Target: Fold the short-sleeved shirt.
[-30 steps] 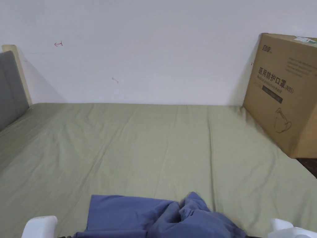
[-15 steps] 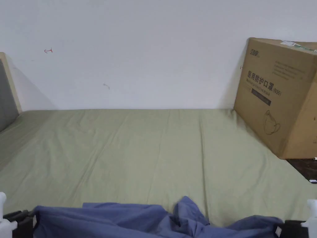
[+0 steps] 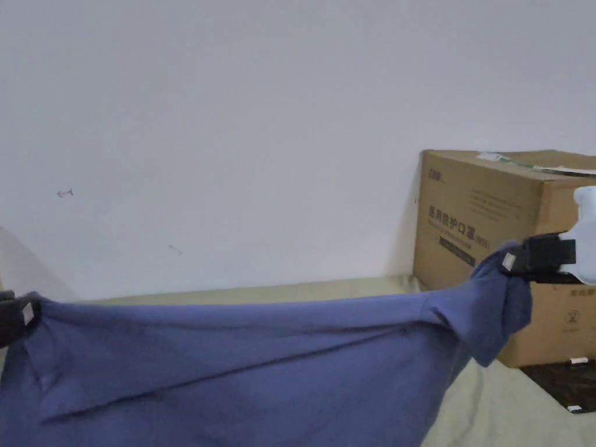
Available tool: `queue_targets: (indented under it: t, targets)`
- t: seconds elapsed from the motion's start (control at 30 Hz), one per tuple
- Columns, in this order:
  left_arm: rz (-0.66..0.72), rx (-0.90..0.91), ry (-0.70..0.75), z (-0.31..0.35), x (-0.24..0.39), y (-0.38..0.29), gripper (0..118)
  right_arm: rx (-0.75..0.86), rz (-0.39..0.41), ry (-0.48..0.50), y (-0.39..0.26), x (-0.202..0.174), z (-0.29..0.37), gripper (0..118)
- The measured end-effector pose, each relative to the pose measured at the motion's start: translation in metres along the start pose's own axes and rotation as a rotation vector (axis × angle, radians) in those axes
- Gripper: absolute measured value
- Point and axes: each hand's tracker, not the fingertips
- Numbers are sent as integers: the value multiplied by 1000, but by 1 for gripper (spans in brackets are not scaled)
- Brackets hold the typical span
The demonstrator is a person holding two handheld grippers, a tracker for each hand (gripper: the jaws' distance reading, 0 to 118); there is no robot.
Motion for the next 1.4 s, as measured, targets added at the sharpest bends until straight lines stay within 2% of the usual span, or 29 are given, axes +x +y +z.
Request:
queue_targets:
  t: [0.13, 0.17, 0.47, 0.67, 0.8, 0.9, 1.0, 1.13, 1.23, 1.37, 1.4]
  targets:
    - [-41, 15, 16, -27, 5, 35, 0, 45, 44, -23, 47, -27, -11, 7]
    - [-46, 22, 24, -34, 6, 42, 0, 58, 43, -32, 62, -19, -24, 7]
    - [-40, 128, 73, -82, 8, 102, 0, 190, 2, -108, 157, -32, -73, 7]
    - [-18, 183, 77, -118, 9, 120, 0, 339, 87, -189, 201, -46, -79, 7]
    - [-29, 198, 99, -142, 17, 112, 0, 358, 140, -218, 192, -43, -87, 7]
    - [-26, 119, 90, -165, 20, 89, 0, 317, 143, -255, 149, -26, -103, 7]
    - [-26, -10, 67, -187, 20, 39, 0, 190, 81, -261, 78, 7, -130, 7]
    - [43, -235, 15, -201, 14, -64, 0, -42, -58, -198, -58, 59, -153, 7]
    - [76, -440, -24, -199, 7, -154, 0, -225, -115, -232, -166, 84, -146, 7]
    - [-86, -718, -56, -174, 5, -262, 0, -416, -268, -248, -282, 108, -112, 7]
    - [-68, -753, -63, -164, 0, -283, 0, -454, -297, -265, -307, 112, -100, 7]
